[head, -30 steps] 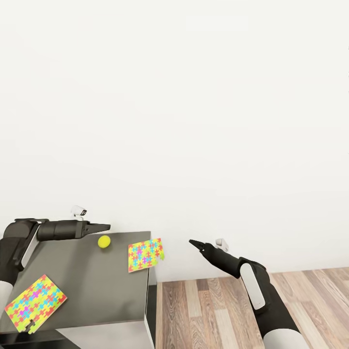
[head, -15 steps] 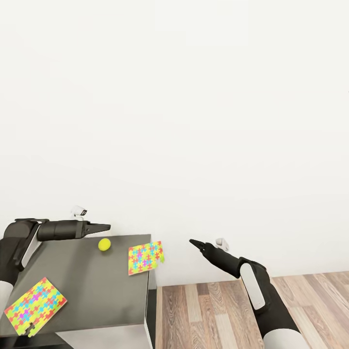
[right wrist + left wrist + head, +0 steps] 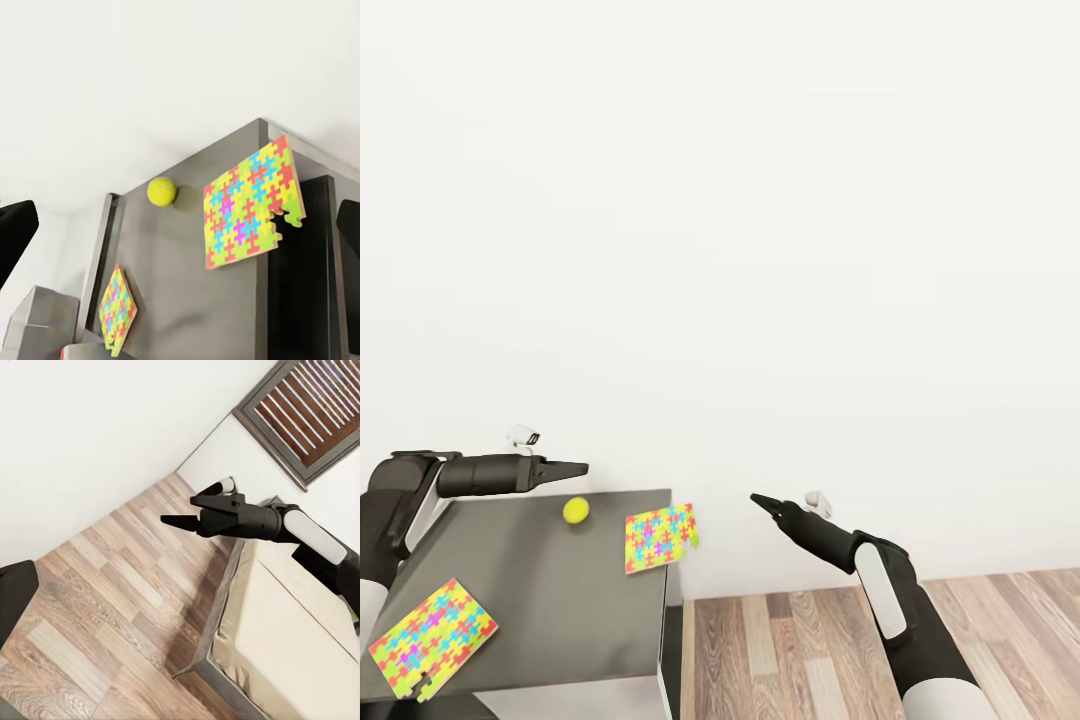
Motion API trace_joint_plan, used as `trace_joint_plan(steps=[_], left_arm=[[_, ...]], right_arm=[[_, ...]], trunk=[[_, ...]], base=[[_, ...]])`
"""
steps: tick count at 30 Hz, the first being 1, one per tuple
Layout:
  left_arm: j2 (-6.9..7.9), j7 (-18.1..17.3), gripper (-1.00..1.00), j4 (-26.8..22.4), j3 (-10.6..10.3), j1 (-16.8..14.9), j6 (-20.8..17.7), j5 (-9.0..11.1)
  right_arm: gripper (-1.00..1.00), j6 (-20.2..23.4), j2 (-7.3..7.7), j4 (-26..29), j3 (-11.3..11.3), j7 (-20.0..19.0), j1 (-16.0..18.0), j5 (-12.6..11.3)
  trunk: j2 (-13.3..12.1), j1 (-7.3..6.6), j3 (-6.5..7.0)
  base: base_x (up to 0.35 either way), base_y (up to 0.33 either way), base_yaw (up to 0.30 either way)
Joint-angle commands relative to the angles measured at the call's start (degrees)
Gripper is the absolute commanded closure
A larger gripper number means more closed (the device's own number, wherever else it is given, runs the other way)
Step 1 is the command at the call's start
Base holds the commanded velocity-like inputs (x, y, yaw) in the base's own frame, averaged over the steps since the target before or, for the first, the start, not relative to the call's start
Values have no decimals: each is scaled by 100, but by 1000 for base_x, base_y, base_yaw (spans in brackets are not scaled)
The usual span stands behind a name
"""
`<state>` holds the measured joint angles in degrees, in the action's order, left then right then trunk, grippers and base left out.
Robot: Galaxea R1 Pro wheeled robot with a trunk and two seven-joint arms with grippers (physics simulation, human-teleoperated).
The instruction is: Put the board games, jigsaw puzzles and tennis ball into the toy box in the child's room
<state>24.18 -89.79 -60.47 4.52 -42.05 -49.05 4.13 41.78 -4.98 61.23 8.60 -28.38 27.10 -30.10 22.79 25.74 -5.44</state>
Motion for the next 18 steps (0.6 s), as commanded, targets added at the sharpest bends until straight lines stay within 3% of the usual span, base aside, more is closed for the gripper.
trace_joint_plan(steps=[1, 18], left_arm=[[0, -21, -100, 0, -3, -5, -61, 0], [-31, -21, -100, 0, -18, -5, -68, -26]], right_arm=[[-100, 44, -4, 3, 23, -15, 6, -8], [-100, 41, 4, -5, 28, -12, 6, -54]], trunk=[[12, 4, -6], [12, 4, 8]], base=[[0, 0, 0], [0, 0, 0]])
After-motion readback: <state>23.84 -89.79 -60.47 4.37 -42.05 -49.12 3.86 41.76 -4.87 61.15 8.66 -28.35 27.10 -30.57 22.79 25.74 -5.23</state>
